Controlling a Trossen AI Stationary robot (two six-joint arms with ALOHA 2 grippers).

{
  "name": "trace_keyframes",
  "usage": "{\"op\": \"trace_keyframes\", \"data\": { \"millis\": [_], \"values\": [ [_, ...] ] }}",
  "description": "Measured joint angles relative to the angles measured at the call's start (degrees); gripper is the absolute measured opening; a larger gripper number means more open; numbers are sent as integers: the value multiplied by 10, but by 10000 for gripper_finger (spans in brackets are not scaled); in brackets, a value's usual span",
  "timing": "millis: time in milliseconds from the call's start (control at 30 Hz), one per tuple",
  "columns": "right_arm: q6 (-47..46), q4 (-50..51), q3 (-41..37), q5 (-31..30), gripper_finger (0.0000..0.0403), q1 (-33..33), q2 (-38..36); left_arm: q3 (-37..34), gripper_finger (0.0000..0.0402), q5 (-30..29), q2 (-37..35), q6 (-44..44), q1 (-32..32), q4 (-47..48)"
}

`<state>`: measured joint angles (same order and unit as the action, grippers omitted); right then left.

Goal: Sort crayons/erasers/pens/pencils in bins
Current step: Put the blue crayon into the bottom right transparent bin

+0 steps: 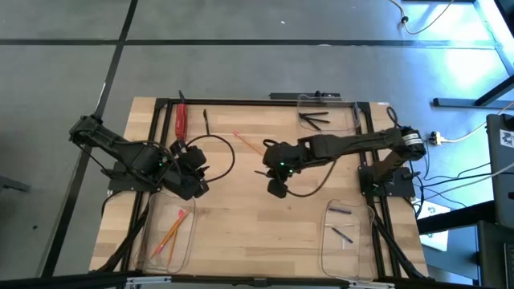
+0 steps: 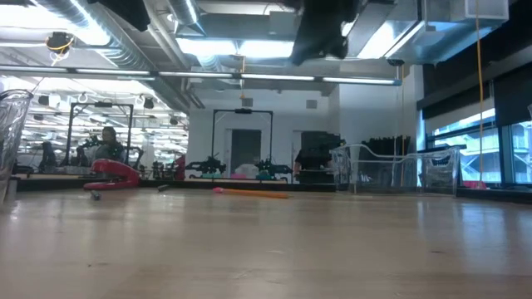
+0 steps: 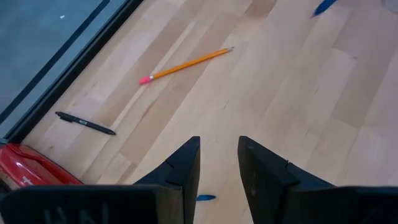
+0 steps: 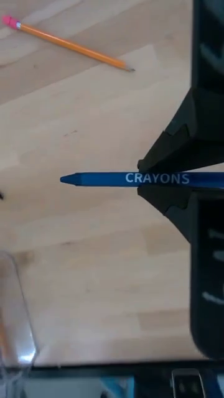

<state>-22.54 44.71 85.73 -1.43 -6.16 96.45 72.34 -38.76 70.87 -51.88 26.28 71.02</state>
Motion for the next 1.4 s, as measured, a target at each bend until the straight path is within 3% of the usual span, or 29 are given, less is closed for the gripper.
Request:
{"op": "trace_keyframes", "data": {
  "millis": [200,367,900,1233,1400],
  "values": [
    [-41,62,0,-23,35,-51,-42,0,102,-11,0,3,0,-13],
    [-100,117,0,-49,35,-99,-71,0,102,-17,0,58,0,-53],
    [-401,249,0,-50,35,-256,-91,0,102,-17,0,165,0,-150],
    [-609,343,0,-50,35,-355,-85,0,102,100,0,334,0,-264],
    [-670,353,0,-46,35,-399,-76,0,102,146,0,360,0,-311]
  ]
}}
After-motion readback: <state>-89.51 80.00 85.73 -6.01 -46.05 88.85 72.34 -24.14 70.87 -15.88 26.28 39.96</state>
